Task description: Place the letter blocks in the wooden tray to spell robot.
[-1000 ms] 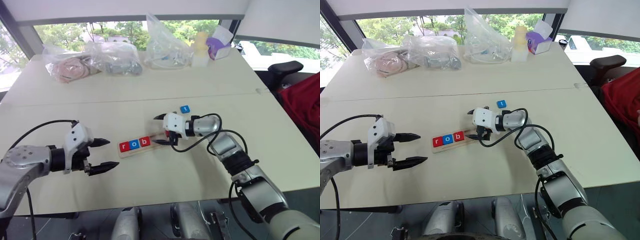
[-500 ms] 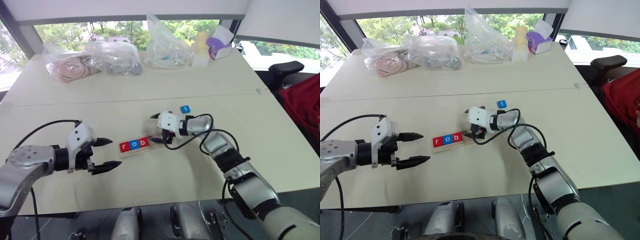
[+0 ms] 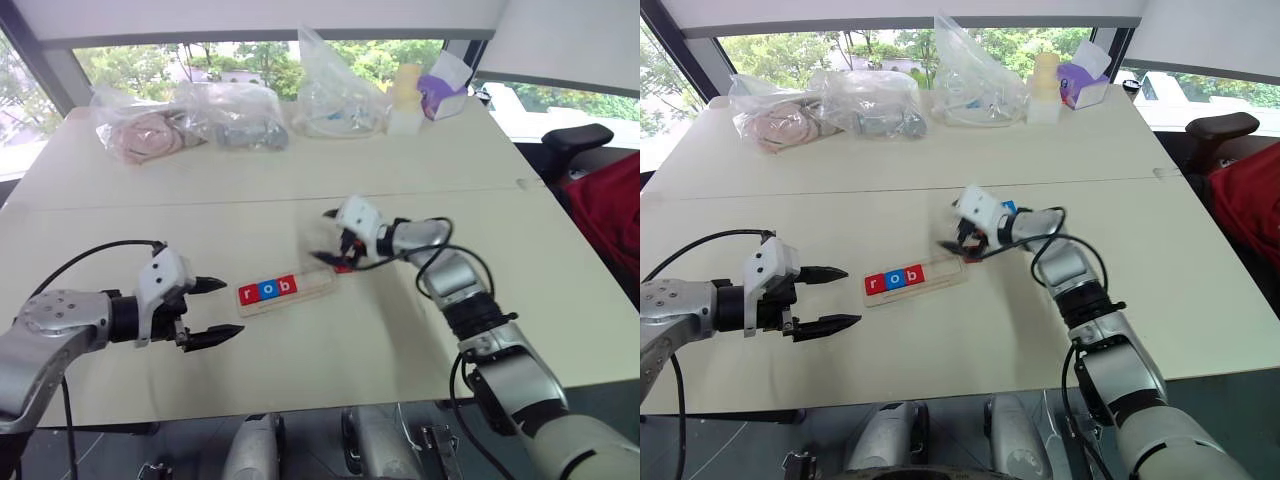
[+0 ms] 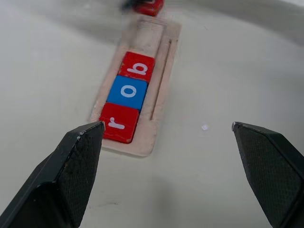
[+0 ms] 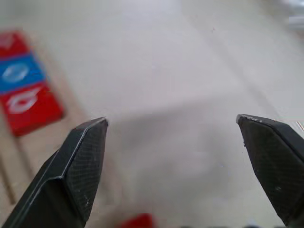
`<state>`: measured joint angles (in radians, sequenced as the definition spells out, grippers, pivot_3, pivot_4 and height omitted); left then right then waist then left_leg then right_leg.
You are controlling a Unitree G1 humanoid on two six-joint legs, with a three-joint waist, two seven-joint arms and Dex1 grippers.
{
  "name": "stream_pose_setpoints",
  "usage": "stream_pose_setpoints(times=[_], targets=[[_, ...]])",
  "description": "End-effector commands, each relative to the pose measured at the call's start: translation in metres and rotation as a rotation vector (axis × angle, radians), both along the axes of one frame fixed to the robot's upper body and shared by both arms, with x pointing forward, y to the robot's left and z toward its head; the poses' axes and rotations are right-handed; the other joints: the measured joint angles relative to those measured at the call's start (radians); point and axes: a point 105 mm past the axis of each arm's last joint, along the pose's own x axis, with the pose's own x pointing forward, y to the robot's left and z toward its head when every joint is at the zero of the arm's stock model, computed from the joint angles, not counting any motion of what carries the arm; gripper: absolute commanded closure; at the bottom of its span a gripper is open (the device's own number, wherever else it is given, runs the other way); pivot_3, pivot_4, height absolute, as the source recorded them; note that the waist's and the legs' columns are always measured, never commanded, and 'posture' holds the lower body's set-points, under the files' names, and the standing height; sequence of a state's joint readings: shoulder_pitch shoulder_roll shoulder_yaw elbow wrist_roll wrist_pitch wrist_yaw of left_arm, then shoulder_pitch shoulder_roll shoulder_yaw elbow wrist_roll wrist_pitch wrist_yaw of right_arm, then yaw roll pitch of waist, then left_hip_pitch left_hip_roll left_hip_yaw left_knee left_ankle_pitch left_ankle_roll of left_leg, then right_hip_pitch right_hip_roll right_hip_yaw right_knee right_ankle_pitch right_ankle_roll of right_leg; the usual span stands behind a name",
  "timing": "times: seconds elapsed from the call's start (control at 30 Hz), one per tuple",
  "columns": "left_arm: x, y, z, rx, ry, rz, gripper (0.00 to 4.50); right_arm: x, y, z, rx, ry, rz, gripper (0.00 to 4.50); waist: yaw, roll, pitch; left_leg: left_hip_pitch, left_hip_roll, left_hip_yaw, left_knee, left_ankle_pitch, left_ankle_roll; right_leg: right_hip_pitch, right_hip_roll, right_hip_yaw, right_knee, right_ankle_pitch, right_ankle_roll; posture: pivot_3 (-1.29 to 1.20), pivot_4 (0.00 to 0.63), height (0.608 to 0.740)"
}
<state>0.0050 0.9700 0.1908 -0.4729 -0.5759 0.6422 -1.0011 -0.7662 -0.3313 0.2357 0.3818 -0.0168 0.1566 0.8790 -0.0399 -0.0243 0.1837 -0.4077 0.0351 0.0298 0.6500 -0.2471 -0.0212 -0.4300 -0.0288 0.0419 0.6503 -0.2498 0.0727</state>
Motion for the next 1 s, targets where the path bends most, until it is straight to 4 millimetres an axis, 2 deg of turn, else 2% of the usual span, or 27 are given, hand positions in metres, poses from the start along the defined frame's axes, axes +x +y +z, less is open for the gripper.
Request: stream_pose_setpoints(times=[0.03, 0.2, 0.27, 0.47, 0.7, 0.83, 1.0], targets=[[0.004, -0.011, 0.019, 0.005, -0.063, -0.094, 0.00, -0.016, -0.036, 0.026, 0.215, 0.128, -0.165, 0.04, 0.006, 0.000, 0.000, 0.000, -0.001, 0.000, 0.000, 0.000, 0.000, 0.000, 0.000, 0.000, 0.000, 0.000, 0.000, 0.00, 0.150, 0.735], [0.008, -0.021, 0.027, -0.018, -0.062, -0.153, 0.00, -0.052, -0.054, 0.016, 0.212, 0.183, -0.172, 0.04, 0.016, 0.000, 0.000, 0.000, -0.001, 0.000, -0.001, 0.000, 0.000, -0.001, 0.001, 0.000, 0.000, 0.000, 0.000, 0.00, 0.150, 0.735], [0.010, -0.022, 0.026, -0.020, -0.054, -0.168, 0.00, -0.059, -0.057, 0.008, 0.180, 0.177, -0.150, 0.04, 0.013, 0.000, 0.000, 0.000, -0.001, 0.001, -0.001, 0.000, 0.000, 0.000, 0.001, 0.000, -0.001, 0.000, 0.000, 0.00, 0.150, 0.735], [0.016, -0.022, 0.021, -0.010, -0.029, -0.200, 0.00, -0.053, -0.060, -0.013, 0.069, 0.135, -0.032, 0.04, -0.003, 0.000, 0.000, 0.001, -0.001, 0.003, 0.000, 0.000, 0.000, 0.000, 0.003, 0.000, 0.000, 0.000, 0.000, 0.00, 0.150, 0.735], [0.012, -0.017, 0.023, -0.007, 0.007, -0.211, 0.00, -0.024, -0.060, -0.029, -0.036, 0.137, 0.085, 0.04, -0.005, 0.000, 0.000, 0.000, -0.001, 0.004, 0.000, 0.000, 0.000, 0.000, 0.003, 0.000, 0.000, 0.000, 0.000, 0.00, 0.150, 0.735], [0.007, -0.016, 0.021, -0.007, 0.000, -0.179, 0.00, -0.015, -0.052, -0.033, -0.048, 0.157, 0.153, 0.04, -0.005, 0.000, 0.000, 0.000, -0.001, 0.004, 0.000, 0.000, 0.000, 0.000, 0.003, 0.000, -0.001, 0.000, 0.000, 0.00, 0.150, 0.735], [0.001, -0.017, 0.020, -0.016, 0.001, -0.154, 0.00, -0.017, -0.040, -0.044, -0.078, 0.189, 0.243, 0.04, -0.005, 0.000, 0.000, 0.000, -0.001, 0.003, 0.000, 0.000, 0.000, 0.000, 0.002, 0.000, 0.000, 0.001, 0.002, 0.00, 0.150, 0.735]])
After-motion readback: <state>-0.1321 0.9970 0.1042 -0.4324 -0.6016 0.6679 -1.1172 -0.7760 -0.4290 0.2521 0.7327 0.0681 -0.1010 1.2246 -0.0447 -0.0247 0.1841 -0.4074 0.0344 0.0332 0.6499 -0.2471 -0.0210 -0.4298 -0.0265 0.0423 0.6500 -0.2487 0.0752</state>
